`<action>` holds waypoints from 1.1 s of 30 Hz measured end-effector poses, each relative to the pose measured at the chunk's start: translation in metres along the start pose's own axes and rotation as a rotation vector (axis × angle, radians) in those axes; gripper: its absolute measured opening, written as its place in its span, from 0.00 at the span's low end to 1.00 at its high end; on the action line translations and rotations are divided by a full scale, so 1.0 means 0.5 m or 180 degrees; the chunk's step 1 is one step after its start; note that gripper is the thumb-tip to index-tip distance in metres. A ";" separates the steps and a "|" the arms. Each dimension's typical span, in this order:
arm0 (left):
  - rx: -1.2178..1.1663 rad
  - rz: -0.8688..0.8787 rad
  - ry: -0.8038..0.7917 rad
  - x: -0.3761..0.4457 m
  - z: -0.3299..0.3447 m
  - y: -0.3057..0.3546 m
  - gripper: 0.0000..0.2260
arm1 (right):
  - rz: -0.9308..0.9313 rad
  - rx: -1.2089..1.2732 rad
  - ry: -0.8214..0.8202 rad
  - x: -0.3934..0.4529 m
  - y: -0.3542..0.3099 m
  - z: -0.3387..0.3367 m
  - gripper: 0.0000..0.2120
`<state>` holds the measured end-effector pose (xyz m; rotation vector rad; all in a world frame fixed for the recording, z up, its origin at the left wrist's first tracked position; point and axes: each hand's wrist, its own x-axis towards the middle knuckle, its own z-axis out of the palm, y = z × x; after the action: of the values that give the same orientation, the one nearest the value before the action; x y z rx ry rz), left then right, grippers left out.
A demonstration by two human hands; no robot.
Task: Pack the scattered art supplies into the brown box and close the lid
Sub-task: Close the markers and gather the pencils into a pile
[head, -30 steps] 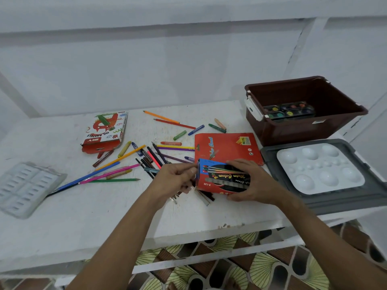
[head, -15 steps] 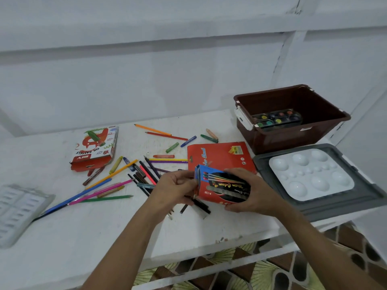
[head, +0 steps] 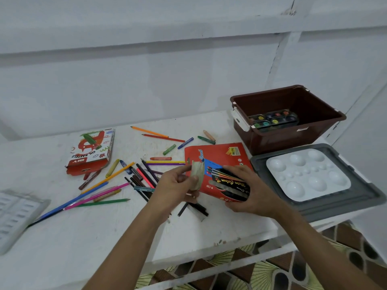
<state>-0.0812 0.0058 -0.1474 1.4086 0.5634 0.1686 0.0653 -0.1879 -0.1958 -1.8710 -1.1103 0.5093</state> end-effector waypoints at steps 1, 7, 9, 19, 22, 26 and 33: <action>-0.0050 0.0049 0.0123 -0.002 -0.001 0.003 0.14 | 0.0000 -0.0111 0.0014 0.001 0.001 0.001 0.42; 0.0379 0.0429 0.0499 0.002 0.011 0.011 0.07 | -0.0011 -0.0369 0.0025 0.011 -0.008 0.004 0.43; 0.0463 0.0459 0.0613 0.004 0.014 0.010 0.06 | -0.0035 -0.0418 0.0071 0.011 -0.009 0.006 0.42; 0.0172 0.0191 0.1084 0.017 0.034 0.003 0.06 | -0.0104 -0.0632 0.0674 0.008 0.000 0.032 0.44; -0.0093 0.0060 0.1137 0.020 0.040 0.005 0.03 | -0.0091 -0.0782 0.0828 0.005 -0.007 0.041 0.43; -0.0296 0.0082 0.1192 0.021 0.049 0.017 0.02 | 0.0044 -0.0909 0.0995 0.008 -0.022 0.053 0.44; 0.0214 0.0626 0.1064 0.055 0.065 0.061 0.04 | 0.0245 -0.0452 0.1189 0.064 -0.075 -0.004 0.26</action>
<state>-0.0359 -0.0053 -0.1241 1.5115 0.7086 0.5546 0.0648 -0.1535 -0.1602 -2.0342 -0.8447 0.1143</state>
